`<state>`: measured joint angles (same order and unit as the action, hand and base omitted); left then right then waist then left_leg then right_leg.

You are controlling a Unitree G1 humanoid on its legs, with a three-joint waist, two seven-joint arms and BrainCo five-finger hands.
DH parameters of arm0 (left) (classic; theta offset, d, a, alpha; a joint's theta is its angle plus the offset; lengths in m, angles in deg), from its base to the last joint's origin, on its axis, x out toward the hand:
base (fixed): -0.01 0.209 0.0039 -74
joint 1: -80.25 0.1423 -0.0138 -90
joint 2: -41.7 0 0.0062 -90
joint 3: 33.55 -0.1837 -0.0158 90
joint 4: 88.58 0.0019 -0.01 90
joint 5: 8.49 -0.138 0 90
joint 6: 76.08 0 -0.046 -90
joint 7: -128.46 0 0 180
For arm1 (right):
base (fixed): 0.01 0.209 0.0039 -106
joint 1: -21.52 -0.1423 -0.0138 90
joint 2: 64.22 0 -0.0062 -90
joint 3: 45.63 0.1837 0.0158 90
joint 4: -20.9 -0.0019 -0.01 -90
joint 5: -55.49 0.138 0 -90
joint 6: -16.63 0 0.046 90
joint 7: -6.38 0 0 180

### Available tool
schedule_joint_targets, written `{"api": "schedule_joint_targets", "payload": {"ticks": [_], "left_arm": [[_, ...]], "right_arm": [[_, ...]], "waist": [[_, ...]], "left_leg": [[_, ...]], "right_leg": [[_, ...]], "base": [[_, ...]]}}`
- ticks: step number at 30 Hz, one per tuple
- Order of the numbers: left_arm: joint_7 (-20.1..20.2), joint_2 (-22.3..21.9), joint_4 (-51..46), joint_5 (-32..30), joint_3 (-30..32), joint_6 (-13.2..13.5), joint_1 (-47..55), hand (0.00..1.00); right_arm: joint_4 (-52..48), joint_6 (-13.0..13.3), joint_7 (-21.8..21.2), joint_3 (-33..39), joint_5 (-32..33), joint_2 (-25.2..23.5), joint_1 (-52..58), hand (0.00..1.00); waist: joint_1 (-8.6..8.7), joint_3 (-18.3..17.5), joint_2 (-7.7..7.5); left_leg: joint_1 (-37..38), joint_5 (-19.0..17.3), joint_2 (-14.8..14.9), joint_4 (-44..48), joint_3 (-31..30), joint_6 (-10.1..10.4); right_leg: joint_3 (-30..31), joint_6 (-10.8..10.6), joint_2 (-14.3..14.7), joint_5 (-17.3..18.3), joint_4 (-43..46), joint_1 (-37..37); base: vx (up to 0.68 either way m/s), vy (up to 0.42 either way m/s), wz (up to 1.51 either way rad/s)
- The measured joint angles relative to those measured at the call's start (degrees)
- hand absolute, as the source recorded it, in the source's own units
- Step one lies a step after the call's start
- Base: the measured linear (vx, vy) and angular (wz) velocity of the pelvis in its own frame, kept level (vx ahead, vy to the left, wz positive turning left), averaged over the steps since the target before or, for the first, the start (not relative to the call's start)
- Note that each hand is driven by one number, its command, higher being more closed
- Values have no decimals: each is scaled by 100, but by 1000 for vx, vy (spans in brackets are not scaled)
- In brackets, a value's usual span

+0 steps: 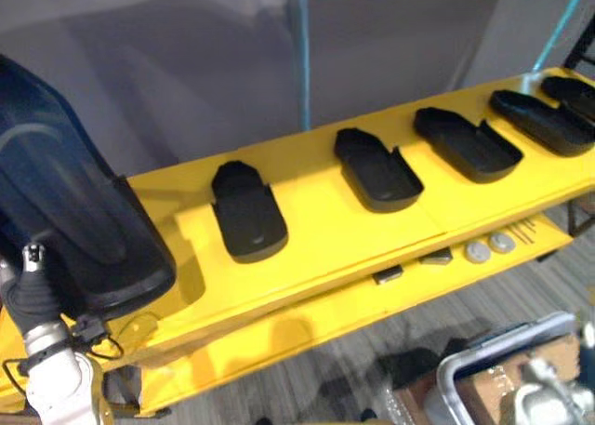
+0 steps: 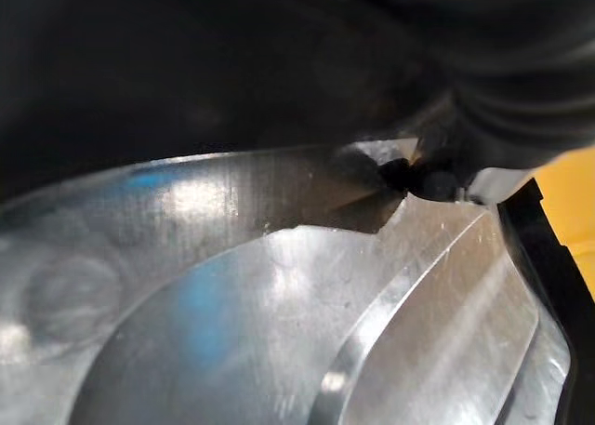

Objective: Walk over and take plastic housings, then place them on the shelf

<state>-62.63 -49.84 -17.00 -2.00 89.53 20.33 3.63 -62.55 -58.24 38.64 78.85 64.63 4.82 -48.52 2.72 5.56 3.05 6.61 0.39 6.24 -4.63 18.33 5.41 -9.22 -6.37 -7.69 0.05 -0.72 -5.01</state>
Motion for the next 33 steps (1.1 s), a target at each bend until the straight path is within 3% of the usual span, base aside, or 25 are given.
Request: {"api": "schedule_joint_targets", "payload": {"ticks": [5, 8, 10, 14, 17, 26, 33], "left_arm": [[135, 460, 641, 36, -14, -402, -342, 100], [323, 942, 1375, -70, -123, -601, -692, 100], [396, 1281, 1906, -74, -333, -726, -948, 100], [602, 1917, 3215, -392, -702, -1184, -1530, 100], [828, 2138, 3835, -708, -759, -1429, -1755, 100], [1708, 2850, 4993, -1145, -977, -1784, -2296, 100], [2200, 3216, 5645, -1390, -1179, -1779, -2533, 100]], "right_arm": [[1295, -150, -1807, -538, 477, 79, 168, 0], [1745, -178, -2503, -1069, 417, 277, 132, 0], [2026, -222, -2678, -1359, 291, 494, 64, 0], [2540, -247, -2713, -1580, 300, 767, -87, 0], [2754, -245, -2596, -1670, 289, 869, -98, 0], [3005, -246, -2463, -1891, 79, 1017, -111, 0], [3084, -250, -2465, -1889, 78, 1104, -39, 0]], "waist": [[-28, -125, 108], [-37, -149, 92], [-66, -179, 42], [-75, -258, -99], [-28, -271, -146], [-41, -227, -72], [-16, -215, -59]], "left_leg": [[78, -61, 29, -25, 104, -10], [75, -77, 33, -30, 140, 12], [60, -77, 31, -32, 142, 13], [44, -31, 3, -32, 137, 44], [48, -31, -21, -5, 144, 45], [7, -12, -41, -3, 132, 63], [-52, 22, -73, -4, 145, 42]], "right_leg": [[-31, 4, -2, 2, -17, -100], [-32, 4, -5, 2, -22, -99], [-32, 4, -6, 2, -34, -91], [-37, 2, -17, 0, -100, -93], [-23, -5, -28, -4, -145, -84], [3, -1, -8, -6, -69, 25], [74, -3, -12, -5, 38, 176]], "base": [[2, -3, 1], [-2, -2, 1], [0, 0, 0], [36, 3, 0], [63, 4, -1], [-16, -2, -1], [-56, -9, -3]]}}
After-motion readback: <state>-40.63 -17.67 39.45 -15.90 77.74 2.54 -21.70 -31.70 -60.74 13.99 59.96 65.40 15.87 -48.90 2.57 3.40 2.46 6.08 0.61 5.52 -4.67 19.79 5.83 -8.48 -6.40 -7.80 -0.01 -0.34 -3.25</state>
